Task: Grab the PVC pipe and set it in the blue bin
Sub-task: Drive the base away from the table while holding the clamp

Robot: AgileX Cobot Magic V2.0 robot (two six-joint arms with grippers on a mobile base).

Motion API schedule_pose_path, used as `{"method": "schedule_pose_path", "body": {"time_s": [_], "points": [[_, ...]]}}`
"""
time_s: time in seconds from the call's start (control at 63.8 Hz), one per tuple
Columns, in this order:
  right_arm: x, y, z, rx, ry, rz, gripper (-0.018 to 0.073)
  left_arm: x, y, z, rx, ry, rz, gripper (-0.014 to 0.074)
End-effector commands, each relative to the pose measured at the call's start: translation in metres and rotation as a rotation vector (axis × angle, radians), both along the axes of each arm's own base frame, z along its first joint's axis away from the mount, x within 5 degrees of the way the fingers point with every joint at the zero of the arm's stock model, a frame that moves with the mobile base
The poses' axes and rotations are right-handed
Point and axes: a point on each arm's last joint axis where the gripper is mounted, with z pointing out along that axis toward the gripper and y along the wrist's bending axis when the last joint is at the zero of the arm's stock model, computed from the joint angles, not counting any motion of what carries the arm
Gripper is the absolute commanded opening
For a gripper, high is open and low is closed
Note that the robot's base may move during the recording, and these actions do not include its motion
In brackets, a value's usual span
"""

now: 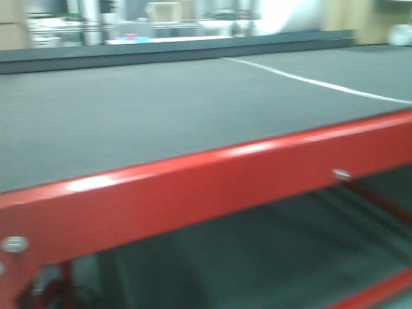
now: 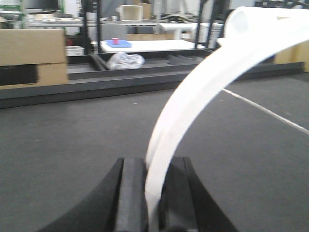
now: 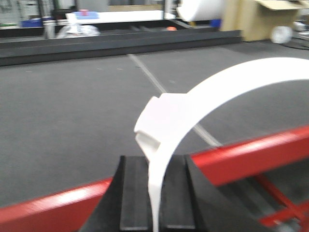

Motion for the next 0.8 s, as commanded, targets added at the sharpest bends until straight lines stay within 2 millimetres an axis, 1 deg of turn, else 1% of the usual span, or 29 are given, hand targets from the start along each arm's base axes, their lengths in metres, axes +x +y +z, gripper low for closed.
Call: {"method": "schedule_pose_path", "body": {"time_s": [0.0,0.784], "points": [[-0.0013,-0.0012,0.0051,-0.023,-0.043,-0.014,-0.0167,-0.0012,-0.0006,0.0031,-0.011,-0.033,-0.003,-0.0111],[-0.0013,-0.0012,0.0051,-0.023,-0.043,-0.014,-0.0167,-0.0012,-0.0006,0.0031,-0.011,-0.033,-0.003,-0.0111]]}}
